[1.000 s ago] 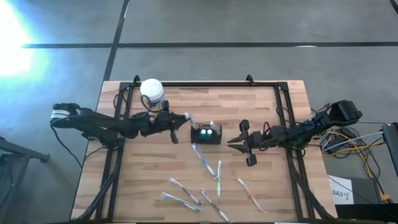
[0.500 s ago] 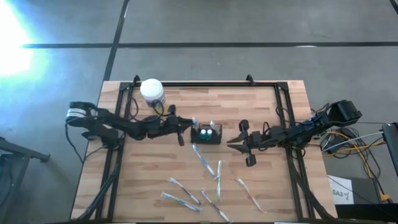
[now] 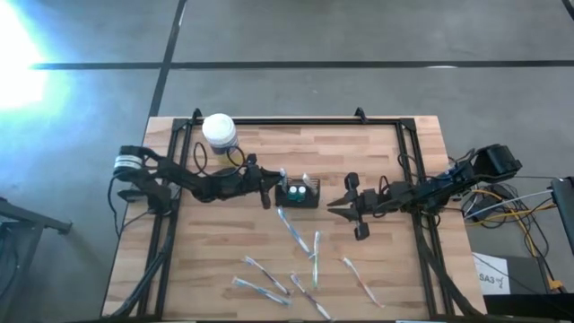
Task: Pick & Place toothbrushing station
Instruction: Put the top left blue toothbrush into the black mesh organizer, then put the top blue toothbrush into the black mesh organizer
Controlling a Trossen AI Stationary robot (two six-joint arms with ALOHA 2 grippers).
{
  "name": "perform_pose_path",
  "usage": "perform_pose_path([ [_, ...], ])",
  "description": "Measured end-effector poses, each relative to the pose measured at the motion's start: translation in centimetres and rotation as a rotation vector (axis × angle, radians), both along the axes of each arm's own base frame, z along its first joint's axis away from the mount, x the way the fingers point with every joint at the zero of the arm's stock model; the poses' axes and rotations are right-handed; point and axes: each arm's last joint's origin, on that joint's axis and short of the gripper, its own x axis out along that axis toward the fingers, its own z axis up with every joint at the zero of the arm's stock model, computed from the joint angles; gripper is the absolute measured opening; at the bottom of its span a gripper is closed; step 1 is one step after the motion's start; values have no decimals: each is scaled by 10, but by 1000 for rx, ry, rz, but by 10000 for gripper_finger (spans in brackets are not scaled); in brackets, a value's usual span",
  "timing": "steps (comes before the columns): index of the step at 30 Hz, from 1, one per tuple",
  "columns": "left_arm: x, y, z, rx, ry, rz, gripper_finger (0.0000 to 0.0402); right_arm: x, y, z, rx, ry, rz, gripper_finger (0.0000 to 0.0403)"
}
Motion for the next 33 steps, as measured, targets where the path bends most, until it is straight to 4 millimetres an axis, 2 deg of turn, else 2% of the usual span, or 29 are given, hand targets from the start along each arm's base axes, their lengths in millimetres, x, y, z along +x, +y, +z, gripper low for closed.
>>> perform_pose_path([
  [6,-1,0,4,-9,-12,-5,126,0,0,0,0,0,0,54],
  [14,-1,-1,5,-32,-18,-33,274,0,0,0,3,1,0,54],
  [18,-4,-1,15,-32,-56,-34,321,0,0,0,4,2,0,54],
  [22,-12,-4,35,14,-77,-75,345,0,0,-1,4,7,0,54],
  [26,-30,-11,62,24,-90,-151,352,0,0,-1,4,8,0,54],
  [30,-55,-20,87,13,-95,-228,348,0,0,-1,3,9,0,54],
  [33,-76,-26,98,-5,-64,-254,326,0,0,-2,1,16,0,54],
])
